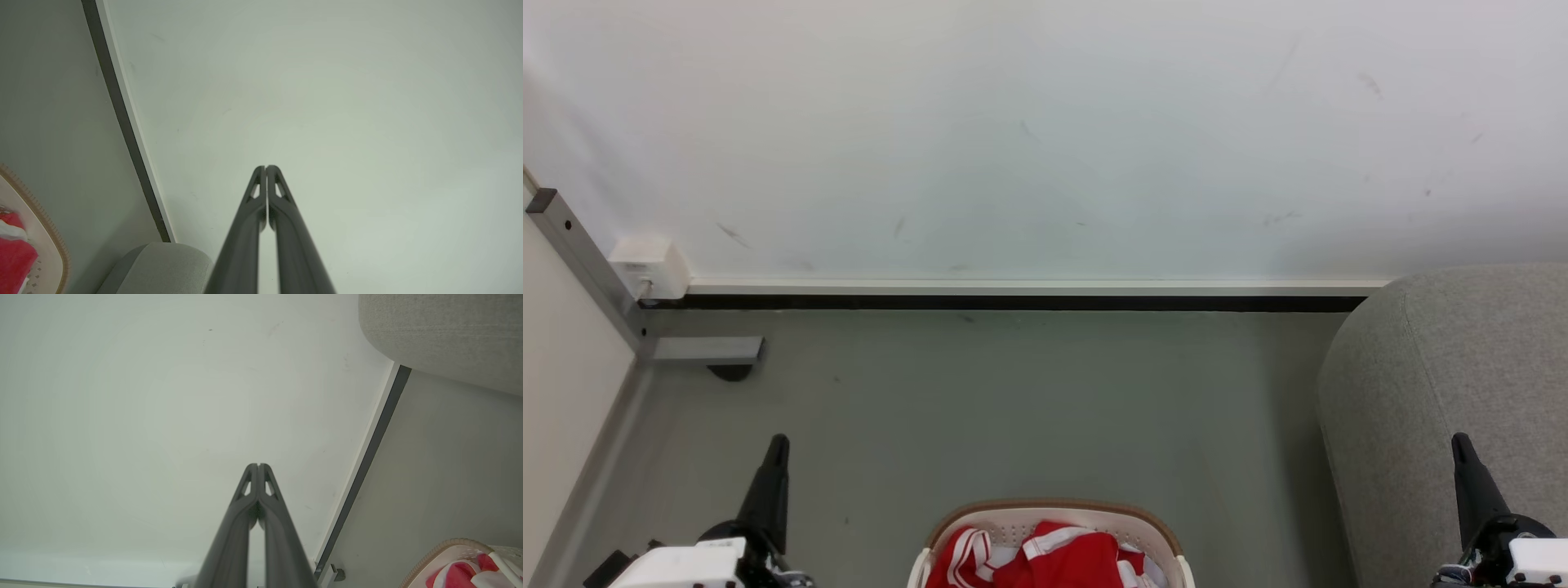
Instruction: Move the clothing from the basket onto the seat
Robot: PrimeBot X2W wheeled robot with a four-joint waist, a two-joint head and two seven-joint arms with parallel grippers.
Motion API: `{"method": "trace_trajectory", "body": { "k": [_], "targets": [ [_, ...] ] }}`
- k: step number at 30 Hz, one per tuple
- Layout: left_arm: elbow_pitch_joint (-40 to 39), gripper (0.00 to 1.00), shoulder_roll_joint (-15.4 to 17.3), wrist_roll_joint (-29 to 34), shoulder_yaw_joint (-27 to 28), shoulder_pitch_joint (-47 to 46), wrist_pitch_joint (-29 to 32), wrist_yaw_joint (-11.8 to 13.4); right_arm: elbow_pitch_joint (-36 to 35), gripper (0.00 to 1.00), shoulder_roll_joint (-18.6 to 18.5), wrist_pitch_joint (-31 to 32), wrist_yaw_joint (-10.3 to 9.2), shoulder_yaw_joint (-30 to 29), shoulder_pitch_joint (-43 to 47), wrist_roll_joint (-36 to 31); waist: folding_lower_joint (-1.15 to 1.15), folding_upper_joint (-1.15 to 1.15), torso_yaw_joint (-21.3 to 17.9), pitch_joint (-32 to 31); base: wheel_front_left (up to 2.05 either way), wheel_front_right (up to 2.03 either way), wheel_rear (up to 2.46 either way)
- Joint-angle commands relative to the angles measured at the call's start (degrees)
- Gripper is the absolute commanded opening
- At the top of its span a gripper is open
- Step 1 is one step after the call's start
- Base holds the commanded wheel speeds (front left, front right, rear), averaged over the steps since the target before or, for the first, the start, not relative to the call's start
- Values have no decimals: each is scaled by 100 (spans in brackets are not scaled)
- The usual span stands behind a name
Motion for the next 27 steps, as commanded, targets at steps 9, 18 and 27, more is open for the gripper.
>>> {"method": "trace_trajectory", "body": {
  "k": [9, 18, 27],
  "targets": [
    [-13, 0, 43, -73, 7, -32, 23, -29, -15, 0, 2, 20, -13, -24, -84, -40, 0, 0, 0, 0, 0, 0, 0],
    [-13, 0, 43, -73, 7, -32, 23, -29, -15, 0, 2, 21, -13, -24, -85, -40, 0, 0, 0, 0, 0, 0, 0],
    [-13, 0, 43, -73, 7, -32, 23, -29, -15, 0, 2, 21, -13, -24, -85, -40, 0, 0, 0, 0, 0, 0, 0]
  ]
}}
